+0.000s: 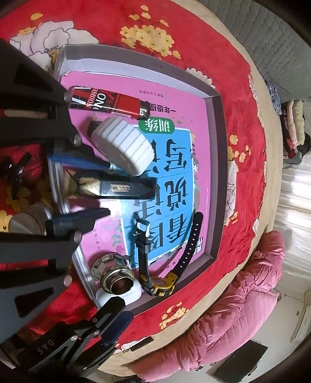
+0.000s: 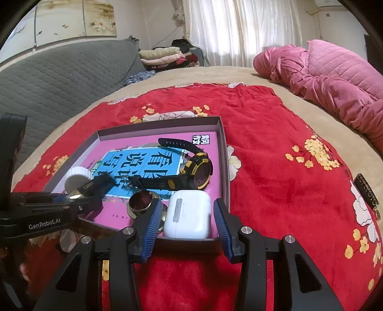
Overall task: Organize rigid objects
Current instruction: 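Lower the black stick onto the book and open the left gripper while the right releases the earbuds case, then withdraw both open grippers toward the white pill bottle and small black clip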
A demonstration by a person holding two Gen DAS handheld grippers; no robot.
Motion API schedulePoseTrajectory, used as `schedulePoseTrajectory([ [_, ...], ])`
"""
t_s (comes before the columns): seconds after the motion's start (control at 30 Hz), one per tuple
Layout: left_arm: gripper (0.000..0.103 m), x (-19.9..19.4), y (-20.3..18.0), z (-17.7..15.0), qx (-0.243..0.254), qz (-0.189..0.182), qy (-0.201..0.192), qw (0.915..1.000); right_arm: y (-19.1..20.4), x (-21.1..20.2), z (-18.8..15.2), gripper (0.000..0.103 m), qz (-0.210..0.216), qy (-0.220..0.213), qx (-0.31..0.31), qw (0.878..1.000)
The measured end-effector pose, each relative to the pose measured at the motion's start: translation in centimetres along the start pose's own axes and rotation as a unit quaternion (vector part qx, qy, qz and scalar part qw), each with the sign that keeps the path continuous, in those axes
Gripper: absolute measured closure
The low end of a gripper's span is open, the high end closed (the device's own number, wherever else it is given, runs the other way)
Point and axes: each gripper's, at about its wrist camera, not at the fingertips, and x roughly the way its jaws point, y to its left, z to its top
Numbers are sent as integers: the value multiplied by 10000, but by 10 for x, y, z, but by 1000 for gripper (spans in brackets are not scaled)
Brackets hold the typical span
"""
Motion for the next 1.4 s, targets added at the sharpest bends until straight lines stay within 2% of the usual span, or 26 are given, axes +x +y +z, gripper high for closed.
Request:
schedulePoseTrajectory([
  [0.57,62,-10,3,-4,-43,-42,-42,10000,2,-11,-7,57,-37,-106,-50,9999],
  [0.9,62,-29,7,-11,-122,-238,-198,9994,4,-17,-9,55,-82,-139,-135,9998],
  [1.4,61,-57,23,-24,-237,-225,-357,9988,8,-30,-12,52,-124,-190,-151,9996],
])
